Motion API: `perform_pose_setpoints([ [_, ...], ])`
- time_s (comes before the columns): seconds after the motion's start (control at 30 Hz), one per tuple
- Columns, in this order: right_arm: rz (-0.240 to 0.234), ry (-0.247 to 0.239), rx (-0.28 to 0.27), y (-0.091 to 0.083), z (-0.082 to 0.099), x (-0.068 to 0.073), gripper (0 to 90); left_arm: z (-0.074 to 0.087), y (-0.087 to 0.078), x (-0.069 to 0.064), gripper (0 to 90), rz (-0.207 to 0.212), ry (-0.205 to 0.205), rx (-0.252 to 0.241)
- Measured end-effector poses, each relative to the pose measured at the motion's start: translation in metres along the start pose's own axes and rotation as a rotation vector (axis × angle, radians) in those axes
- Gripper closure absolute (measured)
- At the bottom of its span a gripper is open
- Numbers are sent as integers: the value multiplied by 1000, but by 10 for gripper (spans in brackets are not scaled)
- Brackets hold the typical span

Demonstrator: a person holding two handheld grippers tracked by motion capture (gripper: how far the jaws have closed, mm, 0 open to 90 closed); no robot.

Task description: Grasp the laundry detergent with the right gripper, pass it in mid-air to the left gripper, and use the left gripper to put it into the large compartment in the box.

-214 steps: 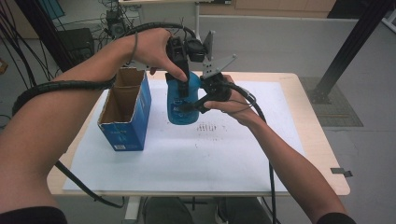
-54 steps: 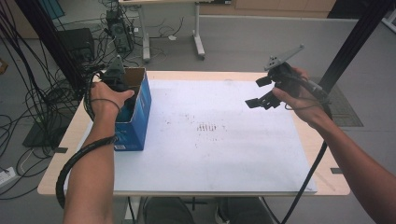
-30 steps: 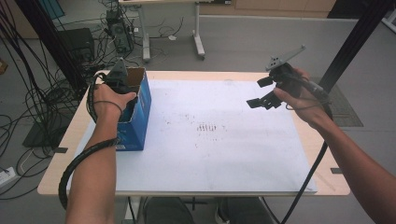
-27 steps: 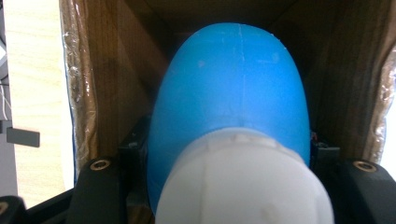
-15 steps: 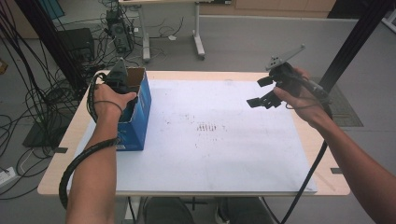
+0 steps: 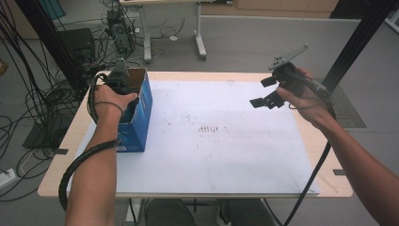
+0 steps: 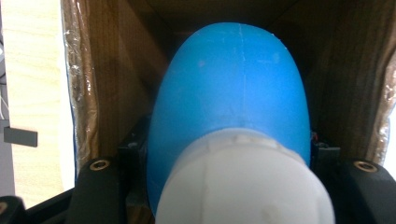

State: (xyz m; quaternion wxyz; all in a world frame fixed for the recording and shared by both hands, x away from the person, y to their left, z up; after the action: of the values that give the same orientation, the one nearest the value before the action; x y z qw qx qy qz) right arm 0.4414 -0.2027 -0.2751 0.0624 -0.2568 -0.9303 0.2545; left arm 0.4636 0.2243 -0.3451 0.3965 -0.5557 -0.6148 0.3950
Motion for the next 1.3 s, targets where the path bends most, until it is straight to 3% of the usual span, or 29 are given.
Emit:
perform_pose_setpoints([
  [1.3, 3, 0, 7, 1, 3, -1, 57, 0, 0, 0, 367, 1, -2, -4],
])
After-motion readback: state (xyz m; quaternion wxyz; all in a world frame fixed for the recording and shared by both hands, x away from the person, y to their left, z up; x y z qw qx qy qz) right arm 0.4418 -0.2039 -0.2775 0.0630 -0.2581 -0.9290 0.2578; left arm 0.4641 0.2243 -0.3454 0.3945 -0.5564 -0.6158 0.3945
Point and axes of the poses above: each handheld gripper's, and its own axes: y roughly forward along the jaws, z roughly out of its underside, x roughly to its left, the point moved 7 cm from there along y, roughly forward along the jaws, and after that the axes turned 14 degrees about -x, right-handed, at the moved point
